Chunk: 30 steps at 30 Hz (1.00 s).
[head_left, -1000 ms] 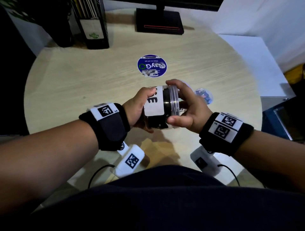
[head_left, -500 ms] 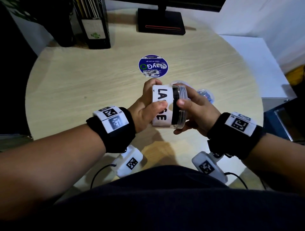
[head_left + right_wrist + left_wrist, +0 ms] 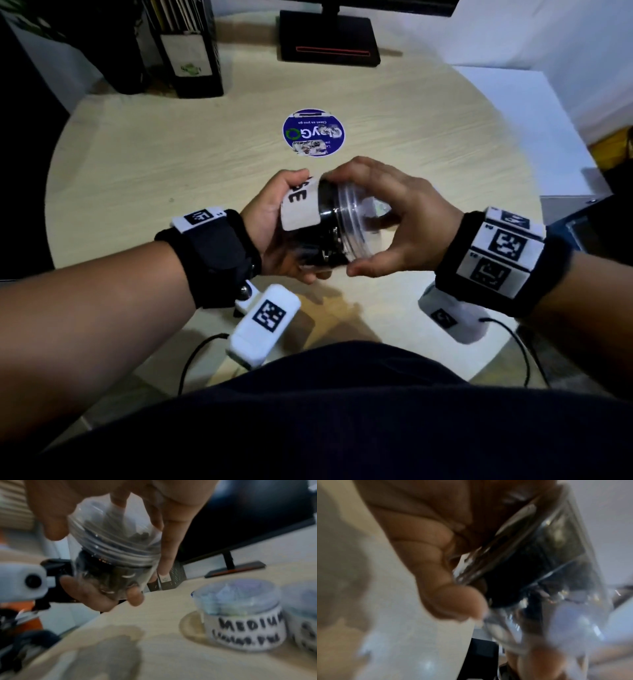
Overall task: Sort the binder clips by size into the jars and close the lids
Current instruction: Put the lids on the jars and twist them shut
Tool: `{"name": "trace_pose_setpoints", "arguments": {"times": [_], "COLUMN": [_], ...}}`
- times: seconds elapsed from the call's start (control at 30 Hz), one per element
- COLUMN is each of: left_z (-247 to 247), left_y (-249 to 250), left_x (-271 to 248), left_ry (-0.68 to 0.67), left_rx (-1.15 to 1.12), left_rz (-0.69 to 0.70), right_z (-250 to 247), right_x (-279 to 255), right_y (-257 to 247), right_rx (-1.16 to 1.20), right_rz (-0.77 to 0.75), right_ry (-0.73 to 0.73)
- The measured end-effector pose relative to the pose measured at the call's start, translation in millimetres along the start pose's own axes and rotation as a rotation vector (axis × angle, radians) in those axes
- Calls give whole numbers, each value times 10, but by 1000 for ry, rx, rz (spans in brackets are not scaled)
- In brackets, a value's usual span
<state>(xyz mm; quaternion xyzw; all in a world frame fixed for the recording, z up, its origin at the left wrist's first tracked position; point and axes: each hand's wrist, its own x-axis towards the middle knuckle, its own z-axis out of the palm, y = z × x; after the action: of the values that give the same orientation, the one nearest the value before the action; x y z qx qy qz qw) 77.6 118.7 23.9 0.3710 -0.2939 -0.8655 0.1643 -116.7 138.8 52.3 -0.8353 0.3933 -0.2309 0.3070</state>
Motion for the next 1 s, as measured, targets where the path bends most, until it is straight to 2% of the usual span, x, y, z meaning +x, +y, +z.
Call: {"name": "trace_pose_setpoints", "arguments": {"times": [0.1, 0.23, 0.33, 0.4, 0.47, 0.57, 0.63, 0.7, 0.77, 0.9, 0.97, 1.0], "left_z": [-7, 1, -34, -49, -55, -67, -76, -82, -88, -91, -71, -44], "left_y": [28, 51, 57, 66, 87, 115, 98, 66, 45, 33, 27, 23], "left_x": [-30, -54, -53, -32, 7, 40, 40, 33, 26, 17, 5, -1], "left_ry": [10, 32, 46, 45, 51, 130, 146, 143, 144, 108, 114, 105], "left_rx": [-23, -5, -3, -9, 6, 30, 68, 74, 63, 11, 35, 48], "left_rz": [-67, -97, -106, -69, -23, 45, 53, 39, 20, -37, -48, -40], "right_z": [26, 136, 201, 230, 237, 202, 141, 83, 40, 46, 59, 57], "right_x": [5, -46, -52, -42, -40, -20, 8, 21, 4, -55, -91, -104], "right_y": [84, 191, 247, 247, 220, 130, 71, 21, -7, 93, 122, 123], "right_rx": [-191, -263, -319, -288, -132, 102, 169, 180, 48, -382, -427, -396], "right_rz": [-151, -250, -292, -218, -53, 165, 254, 280, 177, -142, -186, -162], "right_ry": [-53, -8, -30, -48, -6, 80, 91, 62, 23, -60, -46, -10]}}
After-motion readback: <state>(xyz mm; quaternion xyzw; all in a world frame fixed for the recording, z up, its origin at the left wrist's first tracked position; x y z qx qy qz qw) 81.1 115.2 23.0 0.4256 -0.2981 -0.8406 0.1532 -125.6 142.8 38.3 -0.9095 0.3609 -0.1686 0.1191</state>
